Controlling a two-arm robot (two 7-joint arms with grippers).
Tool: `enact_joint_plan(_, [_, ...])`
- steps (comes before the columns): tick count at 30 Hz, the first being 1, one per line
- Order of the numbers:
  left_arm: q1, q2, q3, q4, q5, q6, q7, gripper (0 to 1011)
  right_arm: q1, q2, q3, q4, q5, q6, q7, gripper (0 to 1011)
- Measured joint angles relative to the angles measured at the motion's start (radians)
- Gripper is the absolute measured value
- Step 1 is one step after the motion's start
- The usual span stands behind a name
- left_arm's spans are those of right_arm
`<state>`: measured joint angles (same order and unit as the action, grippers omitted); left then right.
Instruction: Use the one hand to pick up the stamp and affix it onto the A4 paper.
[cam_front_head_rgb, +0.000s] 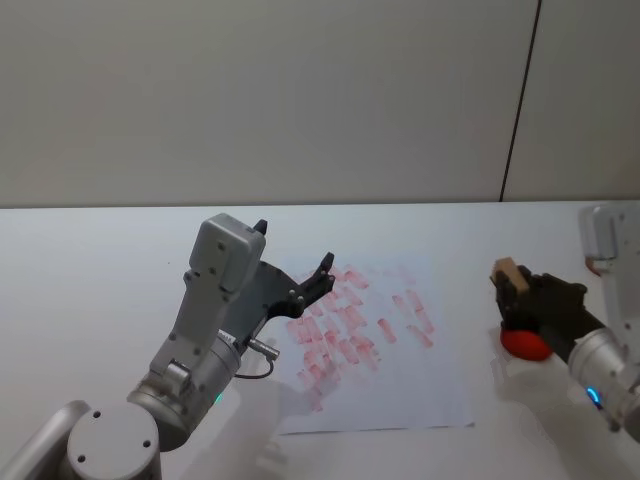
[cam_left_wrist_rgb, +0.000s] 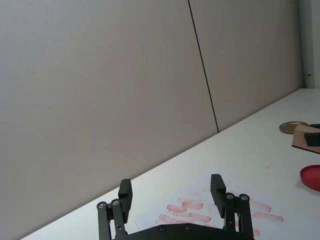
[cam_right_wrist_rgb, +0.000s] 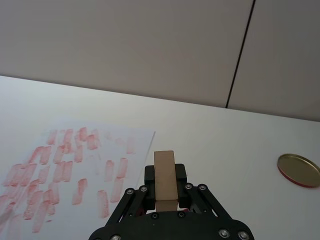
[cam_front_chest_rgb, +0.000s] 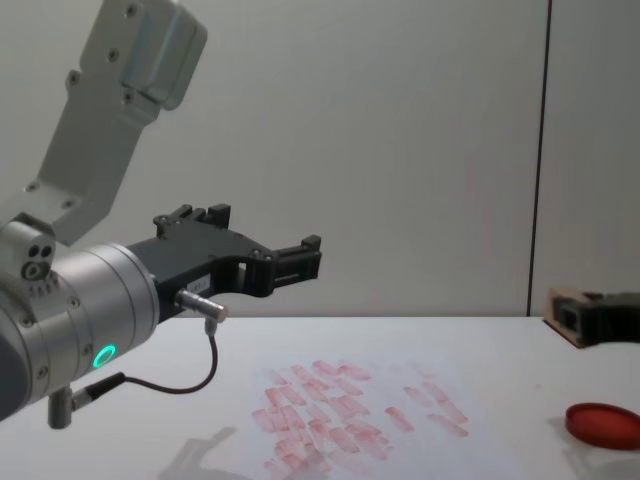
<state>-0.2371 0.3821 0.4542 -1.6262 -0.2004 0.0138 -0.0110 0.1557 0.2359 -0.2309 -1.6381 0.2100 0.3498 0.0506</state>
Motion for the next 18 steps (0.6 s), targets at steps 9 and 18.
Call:
enact_joint_plan(9, [0.000, 0.000, 0.000, 0.000, 0.000, 0.000, 0.000, 993, 0.005, -0.031, -0.029, -0.010, -0.028, 0.029, 0.015, 219])
enact_joint_plan(18, [0.000, 0.000, 0.000, 0.000, 0.000, 0.000, 0.000, 993, 0.023, -0.079, -0.064, 0.061, -0.052, 0.069, 0.009, 219])
